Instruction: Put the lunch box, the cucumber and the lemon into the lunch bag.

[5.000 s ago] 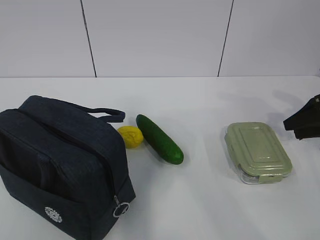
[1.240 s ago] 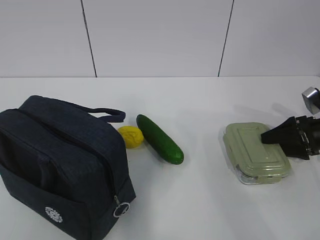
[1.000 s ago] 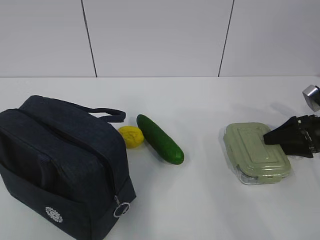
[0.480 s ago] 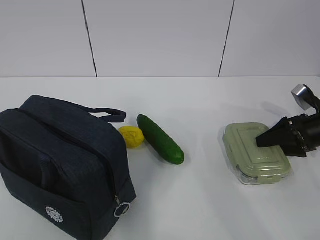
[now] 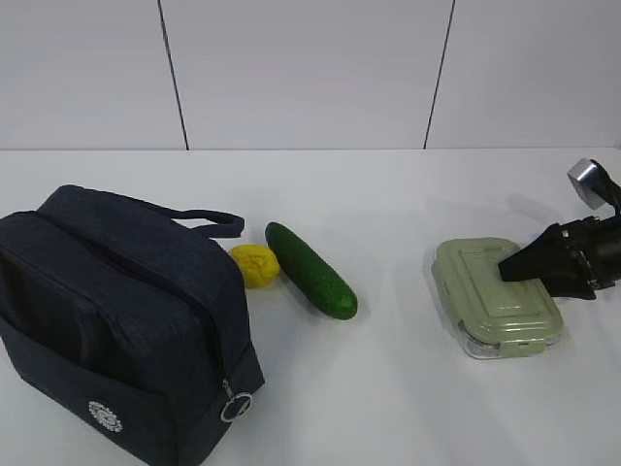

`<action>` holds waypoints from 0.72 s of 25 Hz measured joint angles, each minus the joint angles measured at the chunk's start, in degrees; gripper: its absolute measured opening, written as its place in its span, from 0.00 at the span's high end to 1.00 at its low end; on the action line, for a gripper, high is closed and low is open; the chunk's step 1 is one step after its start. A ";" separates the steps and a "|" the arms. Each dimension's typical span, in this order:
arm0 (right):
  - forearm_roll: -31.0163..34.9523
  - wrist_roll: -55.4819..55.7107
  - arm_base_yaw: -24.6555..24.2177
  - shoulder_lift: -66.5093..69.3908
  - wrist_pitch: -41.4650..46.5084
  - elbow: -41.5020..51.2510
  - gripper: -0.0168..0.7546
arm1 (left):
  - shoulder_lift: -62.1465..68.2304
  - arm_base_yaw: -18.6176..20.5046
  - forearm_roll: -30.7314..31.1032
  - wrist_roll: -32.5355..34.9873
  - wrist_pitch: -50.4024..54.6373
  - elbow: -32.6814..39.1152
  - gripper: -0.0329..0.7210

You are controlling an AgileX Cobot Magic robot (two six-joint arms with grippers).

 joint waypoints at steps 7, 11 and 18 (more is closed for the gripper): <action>-0.03 0.49 0.35 0.00 0.02 0.00 0.35 | 0.00 0.00 0.00 0.00 0.00 0.00 0.38; -0.03 0.61 0.35 0.00 0.13 0.00 0.36 | 0.00 0.00 0.00 0.00 0.00 0.00 0.38; 0.07 0.82 0.35 0.00 0.33 0.00 0.44 | 0.00 0.00 0.00 0.00 0.00 0.00 0.38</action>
